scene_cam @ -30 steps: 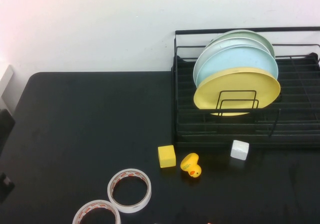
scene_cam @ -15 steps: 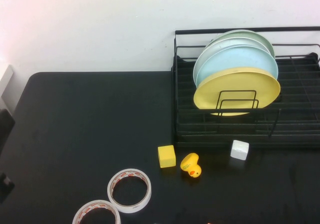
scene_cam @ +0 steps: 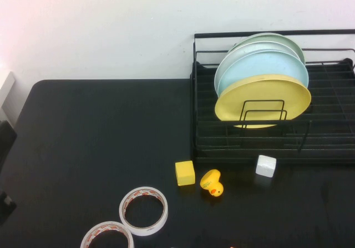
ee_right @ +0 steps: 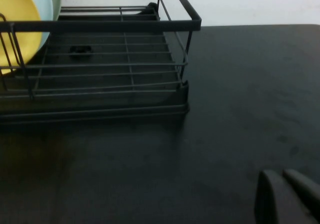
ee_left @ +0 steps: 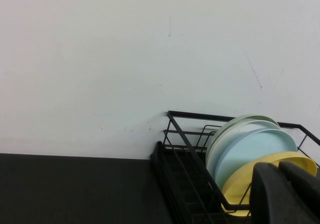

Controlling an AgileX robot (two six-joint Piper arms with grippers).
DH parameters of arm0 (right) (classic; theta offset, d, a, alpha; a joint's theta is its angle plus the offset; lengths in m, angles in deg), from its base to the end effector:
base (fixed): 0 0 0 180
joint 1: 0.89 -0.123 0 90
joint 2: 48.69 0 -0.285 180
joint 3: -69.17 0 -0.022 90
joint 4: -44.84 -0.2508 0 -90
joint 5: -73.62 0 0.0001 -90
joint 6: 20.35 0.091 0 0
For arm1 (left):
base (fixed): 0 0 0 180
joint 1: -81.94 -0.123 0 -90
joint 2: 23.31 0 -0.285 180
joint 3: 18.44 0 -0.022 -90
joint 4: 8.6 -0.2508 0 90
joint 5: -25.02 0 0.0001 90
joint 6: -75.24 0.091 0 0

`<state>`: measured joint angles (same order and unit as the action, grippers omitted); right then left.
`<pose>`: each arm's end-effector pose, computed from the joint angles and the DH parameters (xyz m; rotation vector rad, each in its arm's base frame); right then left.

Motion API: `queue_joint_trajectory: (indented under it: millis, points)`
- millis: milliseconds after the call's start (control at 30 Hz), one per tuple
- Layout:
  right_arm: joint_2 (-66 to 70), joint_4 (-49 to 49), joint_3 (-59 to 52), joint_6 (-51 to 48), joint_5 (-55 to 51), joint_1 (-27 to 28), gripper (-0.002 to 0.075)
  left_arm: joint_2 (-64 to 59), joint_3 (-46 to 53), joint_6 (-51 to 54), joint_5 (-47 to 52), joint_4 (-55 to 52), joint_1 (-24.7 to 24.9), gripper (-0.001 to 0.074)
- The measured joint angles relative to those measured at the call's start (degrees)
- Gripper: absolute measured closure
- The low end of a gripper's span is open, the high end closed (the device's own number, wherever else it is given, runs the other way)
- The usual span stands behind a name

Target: Place plate on rack

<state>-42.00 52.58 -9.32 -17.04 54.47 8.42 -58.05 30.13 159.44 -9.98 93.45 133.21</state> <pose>0.0518 -0.0126 0.1768 0.1156 1.8189 -0.2046 0.0946 -0.0365 0.3344 -0.0332 1.6162 -0.4962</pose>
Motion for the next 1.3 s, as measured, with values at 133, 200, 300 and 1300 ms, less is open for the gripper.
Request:
queue_joint_trajectory:
  millis: [133,200,300,1300]
  points:
    - [0.00,0.00,0.03,0.00,-0.08,0.00,0.0726,0.00,0.00,0.27,0.00,0.00,0.00,0.0737]
    - [0.00,0.03,0.12,0.00,-0.22,0.00,0.0726,0.00,0.00,0.27,0.00,0.00,0.00,0.0737]
    - [0.00,0.03,0.12,0.00,-0.36,0.00,0.0726,0.00,0.00,0.27,0.00,0.00,0.00,0.0737]
    - [0.00,0.25,0.12,0.00,-0.57,0.00,0.0726,8.13,11.84,0.93,16.89,-0.37,-21.83,0.0737]
